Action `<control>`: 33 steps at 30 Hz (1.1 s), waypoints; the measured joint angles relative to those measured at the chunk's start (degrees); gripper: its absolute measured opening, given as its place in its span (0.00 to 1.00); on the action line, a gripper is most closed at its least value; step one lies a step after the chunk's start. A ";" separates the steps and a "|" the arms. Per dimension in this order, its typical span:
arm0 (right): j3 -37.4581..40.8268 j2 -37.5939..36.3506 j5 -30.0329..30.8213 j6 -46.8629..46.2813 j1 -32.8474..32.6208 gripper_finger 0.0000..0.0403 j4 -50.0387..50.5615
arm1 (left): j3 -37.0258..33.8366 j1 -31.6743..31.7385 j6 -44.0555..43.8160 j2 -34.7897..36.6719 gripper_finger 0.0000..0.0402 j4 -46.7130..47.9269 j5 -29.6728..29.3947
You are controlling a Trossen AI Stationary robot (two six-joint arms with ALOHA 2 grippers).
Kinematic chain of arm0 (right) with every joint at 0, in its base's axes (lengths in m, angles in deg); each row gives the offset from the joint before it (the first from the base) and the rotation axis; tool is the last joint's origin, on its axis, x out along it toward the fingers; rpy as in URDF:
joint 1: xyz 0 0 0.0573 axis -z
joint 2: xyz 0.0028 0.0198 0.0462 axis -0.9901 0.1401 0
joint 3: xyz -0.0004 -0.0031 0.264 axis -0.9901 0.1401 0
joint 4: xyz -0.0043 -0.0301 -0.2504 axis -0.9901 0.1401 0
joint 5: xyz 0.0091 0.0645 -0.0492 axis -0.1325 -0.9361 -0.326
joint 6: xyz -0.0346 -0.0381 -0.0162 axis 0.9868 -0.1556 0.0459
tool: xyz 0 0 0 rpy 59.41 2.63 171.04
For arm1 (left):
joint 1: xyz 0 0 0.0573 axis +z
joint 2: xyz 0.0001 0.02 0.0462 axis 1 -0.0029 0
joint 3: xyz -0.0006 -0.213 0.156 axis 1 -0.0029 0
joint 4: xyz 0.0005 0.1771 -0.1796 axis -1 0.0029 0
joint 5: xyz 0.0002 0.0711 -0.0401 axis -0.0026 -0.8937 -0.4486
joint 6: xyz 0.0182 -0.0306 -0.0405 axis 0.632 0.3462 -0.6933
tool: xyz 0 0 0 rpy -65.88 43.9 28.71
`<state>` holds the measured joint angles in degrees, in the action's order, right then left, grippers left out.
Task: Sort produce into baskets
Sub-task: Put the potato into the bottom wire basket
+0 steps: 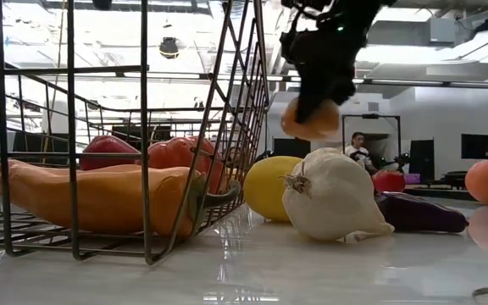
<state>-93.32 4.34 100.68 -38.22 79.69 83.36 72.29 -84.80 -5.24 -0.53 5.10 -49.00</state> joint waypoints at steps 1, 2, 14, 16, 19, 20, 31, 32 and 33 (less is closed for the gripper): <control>0.00 -0.40 -0.23 1.38 1.77 0.79 -1.15 | -1.49 -0.08 -1.97 -0.02 0.62 0.48 0.16; 0.00 -0.86 -1.21 2.49 3.49 0.79 -2.31 | -2.85 -0.25 -4.19 -0.06 0.62 0.73 0.47; -0.11 -6.08 -11.03 3.19 13.33 0.80 -29.51 | -5.54 -2.90 -16.06 1.46 0.62 9.09 -7.19; -0.10 -5.96 -17.02 3.17 13.67 0.80 -35.34 | -5.54 -2.90 -17.48 1.80 0.62 10.09 -7.28; -0.11 -5.33 -25.61 3.19 12.29 0.80 -42.73 | -5.54 -2.92 -18.48 2.58 0.62 12.35 -6.54; -0.09 -5.31 -27.34 3.23 11.36 0.80 -43.68 | -5.54 -2.92 -18.65 2.76 0.62 12.72 -6.49; -0.04 -3.14 -28.54 11.00 0.19 0.80 -43.40 | -5.54 -2.92 -19.25 2.28 0.62 14.01 -5.94; -0.04 -2.63 -28.20 11.57 -0.31 0.80 -43.46 | -5.54 -2.92 -19.17 2.22 0.62 14.03 -5.94; -0.04 -2.47 -27.20 11.73 -0.74 0.80 -43.01 | -5.54 -2.91 -18.89 2.21 0.62 14.06 -5.92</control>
<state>-93.36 1.87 73.47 -26.49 78.95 40.35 66.75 -87.72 -24.13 1.68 19.16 -54.92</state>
